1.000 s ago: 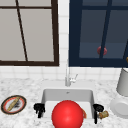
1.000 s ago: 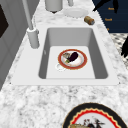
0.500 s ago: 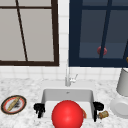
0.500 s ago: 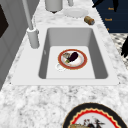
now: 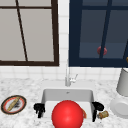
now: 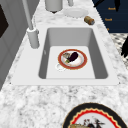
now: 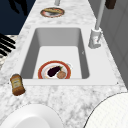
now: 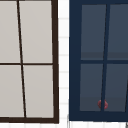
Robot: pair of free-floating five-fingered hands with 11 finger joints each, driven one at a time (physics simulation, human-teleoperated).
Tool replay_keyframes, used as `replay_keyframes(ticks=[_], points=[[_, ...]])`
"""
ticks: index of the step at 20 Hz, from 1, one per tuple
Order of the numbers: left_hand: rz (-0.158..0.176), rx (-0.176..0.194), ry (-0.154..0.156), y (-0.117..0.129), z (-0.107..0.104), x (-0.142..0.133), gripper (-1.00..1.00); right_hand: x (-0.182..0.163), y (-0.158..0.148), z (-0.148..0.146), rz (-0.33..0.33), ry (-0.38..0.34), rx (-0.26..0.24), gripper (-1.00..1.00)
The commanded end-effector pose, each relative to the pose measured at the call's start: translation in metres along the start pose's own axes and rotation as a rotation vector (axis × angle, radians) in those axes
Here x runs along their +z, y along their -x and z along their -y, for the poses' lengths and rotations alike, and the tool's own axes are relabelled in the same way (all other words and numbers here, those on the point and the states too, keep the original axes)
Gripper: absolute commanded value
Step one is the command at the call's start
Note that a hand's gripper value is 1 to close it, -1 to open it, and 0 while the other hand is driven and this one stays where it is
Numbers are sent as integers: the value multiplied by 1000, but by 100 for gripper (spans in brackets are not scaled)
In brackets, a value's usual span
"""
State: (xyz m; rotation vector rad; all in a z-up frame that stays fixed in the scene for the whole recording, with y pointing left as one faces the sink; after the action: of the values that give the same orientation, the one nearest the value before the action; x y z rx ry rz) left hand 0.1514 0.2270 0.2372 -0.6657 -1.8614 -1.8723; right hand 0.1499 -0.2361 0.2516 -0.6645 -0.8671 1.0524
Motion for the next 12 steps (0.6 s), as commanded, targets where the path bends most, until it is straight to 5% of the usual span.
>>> replay_keyframes(ticks=[1,3,5,12], points=[[0,0,0,0,0,0,0,0,1,1,2,-1,-1,-100],[0,0,0,0,0,0,0,-2,5,3,17,-6,6,-100],[0,0,0,0,0,0,0,-3,12,13,-36,22,-66,-100],[0,0,0,0,0,0,0,-1,8,13,-107,91,-142,-100]])
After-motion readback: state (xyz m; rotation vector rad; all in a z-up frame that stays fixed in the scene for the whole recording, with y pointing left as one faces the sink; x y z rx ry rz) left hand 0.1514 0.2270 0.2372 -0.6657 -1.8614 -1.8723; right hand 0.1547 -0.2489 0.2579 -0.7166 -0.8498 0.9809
